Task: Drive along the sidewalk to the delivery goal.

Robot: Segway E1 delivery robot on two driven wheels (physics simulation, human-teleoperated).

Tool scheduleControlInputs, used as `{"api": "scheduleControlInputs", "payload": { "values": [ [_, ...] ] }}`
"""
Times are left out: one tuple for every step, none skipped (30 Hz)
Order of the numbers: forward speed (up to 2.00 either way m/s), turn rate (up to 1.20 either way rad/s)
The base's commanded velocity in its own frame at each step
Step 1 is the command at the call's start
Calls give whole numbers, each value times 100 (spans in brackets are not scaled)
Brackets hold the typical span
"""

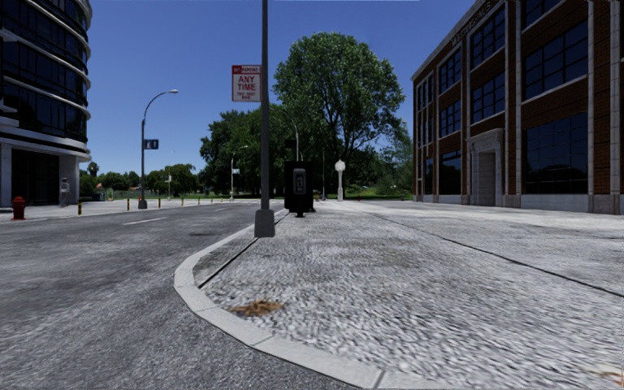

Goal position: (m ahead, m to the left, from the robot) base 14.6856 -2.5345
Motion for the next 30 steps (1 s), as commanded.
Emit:
{"api": "scheduleControlInputs", "payload": {
  "values": [
    [200, -49],
    [200, -51],
    [200, -51],
    [200, -51],
    [200, -51],
    [200, -47],
    [200, -28],
    [200, -12],
    [200, -7],
    [200, -5],
    [200, -5],
    [200, -5],
    [200, -5],
    [200, -4],
    [200, -3],
    [200, -3],
    [200, -4],
    [200, -48],
    [200, -71],
    [200, -81],
    [200, -84],
    [200, -84],
    [200, -85],
    [200, -85],
    [200, -85],
    [200, -85],
    [200, -72],
    [200, -64],
    [200, -53],
    [200, -53]
  ]
}}
